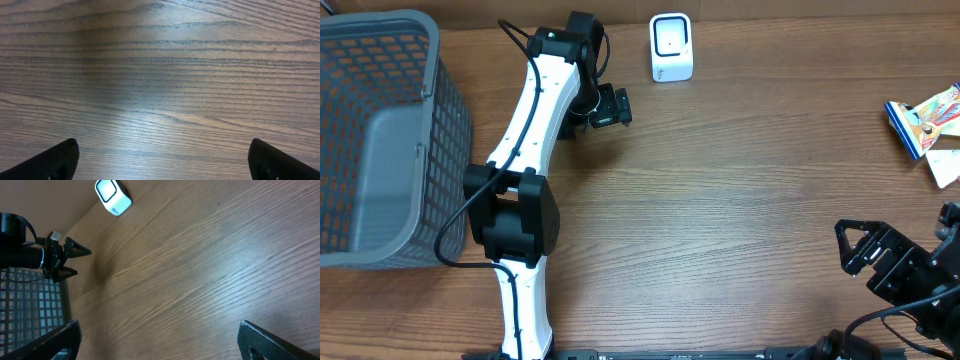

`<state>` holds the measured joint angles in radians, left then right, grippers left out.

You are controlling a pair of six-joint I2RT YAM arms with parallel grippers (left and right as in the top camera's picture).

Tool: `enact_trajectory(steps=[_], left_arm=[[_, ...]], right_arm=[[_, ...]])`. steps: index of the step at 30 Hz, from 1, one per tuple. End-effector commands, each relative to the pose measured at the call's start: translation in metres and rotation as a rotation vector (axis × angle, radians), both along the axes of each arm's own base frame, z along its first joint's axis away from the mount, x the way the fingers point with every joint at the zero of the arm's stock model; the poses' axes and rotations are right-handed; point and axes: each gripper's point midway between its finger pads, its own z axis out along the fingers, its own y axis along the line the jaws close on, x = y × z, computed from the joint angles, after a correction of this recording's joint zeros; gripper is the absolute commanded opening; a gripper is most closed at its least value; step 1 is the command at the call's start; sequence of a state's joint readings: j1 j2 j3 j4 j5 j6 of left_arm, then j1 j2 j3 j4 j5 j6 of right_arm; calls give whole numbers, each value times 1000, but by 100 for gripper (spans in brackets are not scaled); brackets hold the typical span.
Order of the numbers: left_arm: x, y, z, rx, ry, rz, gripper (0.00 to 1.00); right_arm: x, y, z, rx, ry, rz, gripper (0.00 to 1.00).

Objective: Scan the item barcode

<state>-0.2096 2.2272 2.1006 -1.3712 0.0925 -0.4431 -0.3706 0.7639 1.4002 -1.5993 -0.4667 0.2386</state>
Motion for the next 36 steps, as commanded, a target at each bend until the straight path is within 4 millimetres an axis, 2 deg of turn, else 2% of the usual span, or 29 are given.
enact_trajectory(steps=[1,6,15,20,26,31,36], left_arm=[[-1,-3,0,-1,2,0,100],[-1,-3,0,-1,2,0,100],[-1,-3,0,-1,2,0,100],[-1,-3,0,-1,2,0,100],[-1,-3,0,-1,2,0,100],[-1,-3,0,-2,2,0,100],[-1,-3,0,-1,2,0,100]], right_arm=[[-1,-4,-4,-27,15,-8,100],[-14,-15,-17,-85,97,-53,100],[-11,-13,-14,-111,59,-9,100],[-2,0,3,-196,-164,117,100],[2,24,4,-252,-401,282,100],[13,39,-8,-285,-587,365,100],[38,42,-34,-302,-676,363,100]])
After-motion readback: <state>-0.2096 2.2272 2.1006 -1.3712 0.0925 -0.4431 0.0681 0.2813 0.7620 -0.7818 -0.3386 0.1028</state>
